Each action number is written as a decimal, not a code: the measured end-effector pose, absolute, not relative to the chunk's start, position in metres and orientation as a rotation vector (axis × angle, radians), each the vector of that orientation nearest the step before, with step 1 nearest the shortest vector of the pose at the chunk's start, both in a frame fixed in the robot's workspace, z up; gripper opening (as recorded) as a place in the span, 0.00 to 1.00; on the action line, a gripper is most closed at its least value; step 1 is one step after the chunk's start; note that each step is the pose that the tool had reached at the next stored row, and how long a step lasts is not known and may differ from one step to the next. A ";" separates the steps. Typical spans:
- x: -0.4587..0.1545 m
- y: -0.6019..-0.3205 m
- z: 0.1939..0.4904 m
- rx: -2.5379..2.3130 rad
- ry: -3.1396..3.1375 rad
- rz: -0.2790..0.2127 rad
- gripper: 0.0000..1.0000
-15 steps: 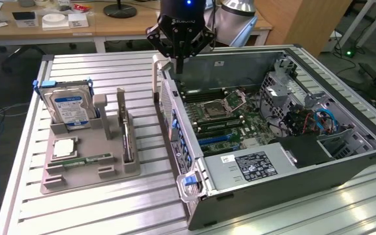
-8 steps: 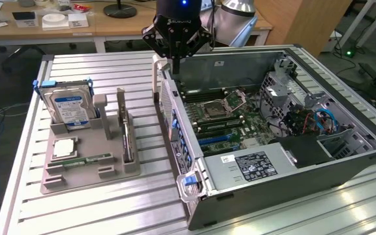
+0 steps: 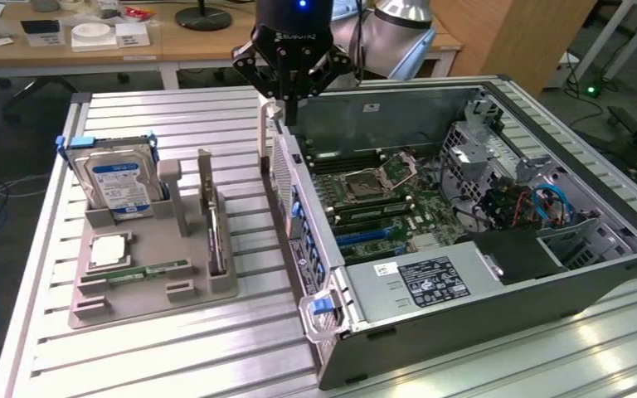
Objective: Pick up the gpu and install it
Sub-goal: 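Reach for the gpu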
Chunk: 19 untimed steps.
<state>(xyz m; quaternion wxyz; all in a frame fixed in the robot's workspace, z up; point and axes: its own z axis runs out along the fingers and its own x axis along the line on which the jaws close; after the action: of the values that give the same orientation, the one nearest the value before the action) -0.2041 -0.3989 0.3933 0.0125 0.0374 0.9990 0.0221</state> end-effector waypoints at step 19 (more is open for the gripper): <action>-0.225 -0.399 0.393 0.117 3.114 0.069 0.11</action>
<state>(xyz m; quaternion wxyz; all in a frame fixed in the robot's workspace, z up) -0.2247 -0.3989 0.3933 0.0125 0.0374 0.9990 0.0221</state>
